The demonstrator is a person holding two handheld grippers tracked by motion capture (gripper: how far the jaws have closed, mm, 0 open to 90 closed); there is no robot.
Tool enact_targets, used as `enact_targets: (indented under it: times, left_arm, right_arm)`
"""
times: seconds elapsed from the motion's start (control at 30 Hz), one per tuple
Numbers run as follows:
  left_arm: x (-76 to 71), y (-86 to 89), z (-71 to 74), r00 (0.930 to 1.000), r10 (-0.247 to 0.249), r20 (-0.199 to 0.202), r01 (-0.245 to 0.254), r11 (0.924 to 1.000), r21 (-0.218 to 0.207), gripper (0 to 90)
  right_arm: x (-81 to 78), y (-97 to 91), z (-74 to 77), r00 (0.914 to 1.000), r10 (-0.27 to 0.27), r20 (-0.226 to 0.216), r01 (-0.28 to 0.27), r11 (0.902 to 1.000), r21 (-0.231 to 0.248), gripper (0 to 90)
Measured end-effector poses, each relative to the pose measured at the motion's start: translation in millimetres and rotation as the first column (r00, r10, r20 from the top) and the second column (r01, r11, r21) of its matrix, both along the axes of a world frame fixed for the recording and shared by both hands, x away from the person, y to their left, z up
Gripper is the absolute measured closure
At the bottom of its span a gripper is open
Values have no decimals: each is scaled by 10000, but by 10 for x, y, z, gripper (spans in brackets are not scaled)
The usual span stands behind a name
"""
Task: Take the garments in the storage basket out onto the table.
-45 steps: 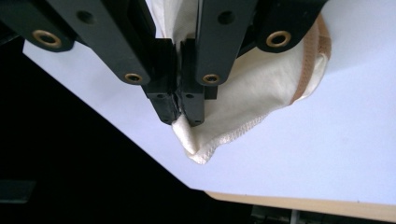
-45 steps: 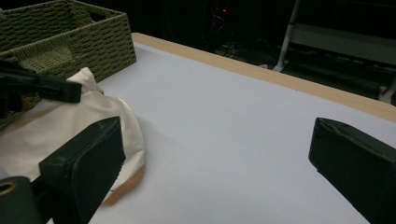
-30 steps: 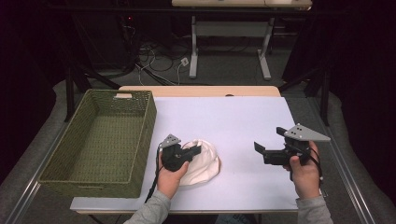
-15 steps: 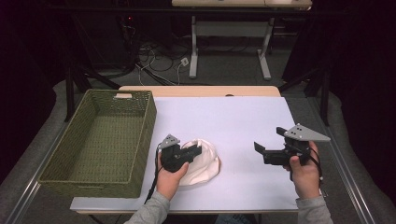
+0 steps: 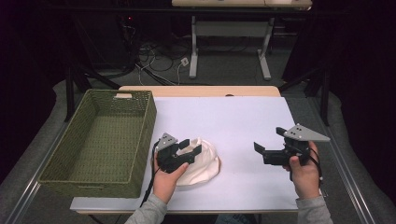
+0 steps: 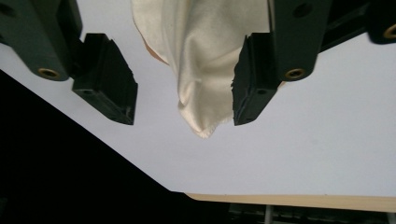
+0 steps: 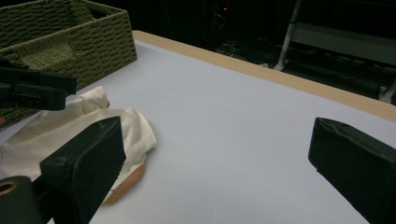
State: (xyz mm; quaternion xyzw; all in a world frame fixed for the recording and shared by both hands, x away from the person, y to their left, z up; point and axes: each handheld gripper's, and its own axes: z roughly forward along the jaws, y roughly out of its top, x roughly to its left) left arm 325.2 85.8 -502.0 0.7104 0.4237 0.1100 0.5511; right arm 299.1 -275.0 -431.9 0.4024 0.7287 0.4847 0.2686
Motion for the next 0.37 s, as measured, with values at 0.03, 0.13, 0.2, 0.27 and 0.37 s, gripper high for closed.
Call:
enact_targets:
  times: [0.03, 0.13, 0.2, 0.27, 0.37]
  left_arm:
    - [0, 0, 0, 10000, 0, 0, 0, 10000, 0, 370]
    - [-28, 28, 61, 9999, 57, 95, -59, 9997, 231, 345]
    - [-54, 48, 103, 9996, 90, 250, -94, 9999, 139, 345]
    - [-82, 82, 157, 9983, 54, 589, -62, 9999, 136, 345]
    - [-126, 166, 254, 9982, -47, 597, 55, 9999, -130, 345]
  right_arm:
    - [1, 1, 0, 10000, -1, -1, 1, 10000, -2, 34]
    - [0, 3, -1, 10000, -7, -8, 7, 10000, 5, 34]
    - [-1, 6, -1, 10000, 0, -15, 0, 10000, -2, 34]
    - [-5, 9, 1, 10000, -9, -27, 9, 10000, 21, 34]
    - [-8, 10, 10, 10000, 50, 50, -50, 10000, -58, 34]
